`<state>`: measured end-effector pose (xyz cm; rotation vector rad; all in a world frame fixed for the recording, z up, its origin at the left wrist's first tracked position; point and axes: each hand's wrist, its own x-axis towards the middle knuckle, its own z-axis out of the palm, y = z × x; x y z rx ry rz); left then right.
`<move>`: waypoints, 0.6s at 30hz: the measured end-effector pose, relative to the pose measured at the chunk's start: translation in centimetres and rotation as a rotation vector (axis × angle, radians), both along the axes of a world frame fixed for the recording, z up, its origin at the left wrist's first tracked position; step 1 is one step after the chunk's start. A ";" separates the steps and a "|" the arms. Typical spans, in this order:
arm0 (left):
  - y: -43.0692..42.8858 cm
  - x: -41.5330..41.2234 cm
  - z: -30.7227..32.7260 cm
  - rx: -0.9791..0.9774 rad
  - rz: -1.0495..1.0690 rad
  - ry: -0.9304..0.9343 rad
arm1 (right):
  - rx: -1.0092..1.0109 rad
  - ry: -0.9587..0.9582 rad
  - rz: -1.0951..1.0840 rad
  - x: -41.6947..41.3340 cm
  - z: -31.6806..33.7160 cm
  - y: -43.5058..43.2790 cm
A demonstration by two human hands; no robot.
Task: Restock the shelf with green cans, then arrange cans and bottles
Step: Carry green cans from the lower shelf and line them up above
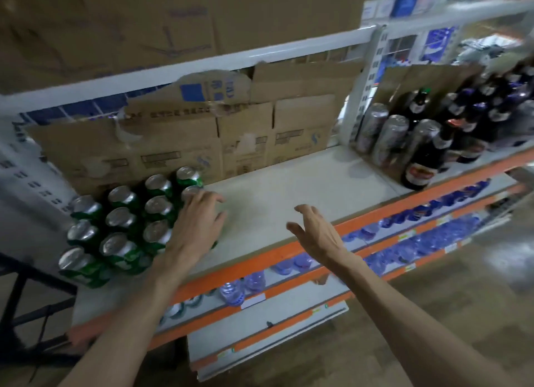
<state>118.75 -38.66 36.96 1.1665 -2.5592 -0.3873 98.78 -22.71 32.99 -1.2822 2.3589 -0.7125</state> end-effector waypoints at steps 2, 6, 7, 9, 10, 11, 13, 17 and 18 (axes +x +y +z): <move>3.0 -6.3 -0.8 0.050 -0.122 -0.031 | 0.010 0.019 -0.053 -3.2 0.1 4.2; 14.3 -21.1 -1.9 0.134 -0.399 -0.126 | 0.028 0.090 -0.289 -11.9 1.0 16.1; 17.6 -24.6 -1.9 0.153 -0.446 -0.136 | 0.038 0.110 -0.366 -14.2 1.6 19.5; 24.3 -31.7 -1.8 0.151 -0.574 -0.149 | 0.062 0.158 -0.509 -19.0 2.8 26.5; 27.6 -35.1 -1.5 0.137 -0.642 -0.151 | 0.073 0.184 -0.572 -21.3 3.4 30.0; 30.8 -38.2 -1.3 0.123 -0.704 -0.144 | 0.077 0.204 -0.629 -23.4 4.0 33.3; 37.2 -43.5 -0.3 0.106 -0.807 -0.143 | 0.086 0.198 -0.738 -27.2 4.8 39.4; 47.6 -52.1 0.6 0.052 -0.954 -0.151 | 0.088 0.191 -0.869 -33.7 5.0 48.3; 49.5 -54.1 0.5 0.056 -0.982 -0.140 | 0.085 0.191 -0.884 -35.2 4.7 49.9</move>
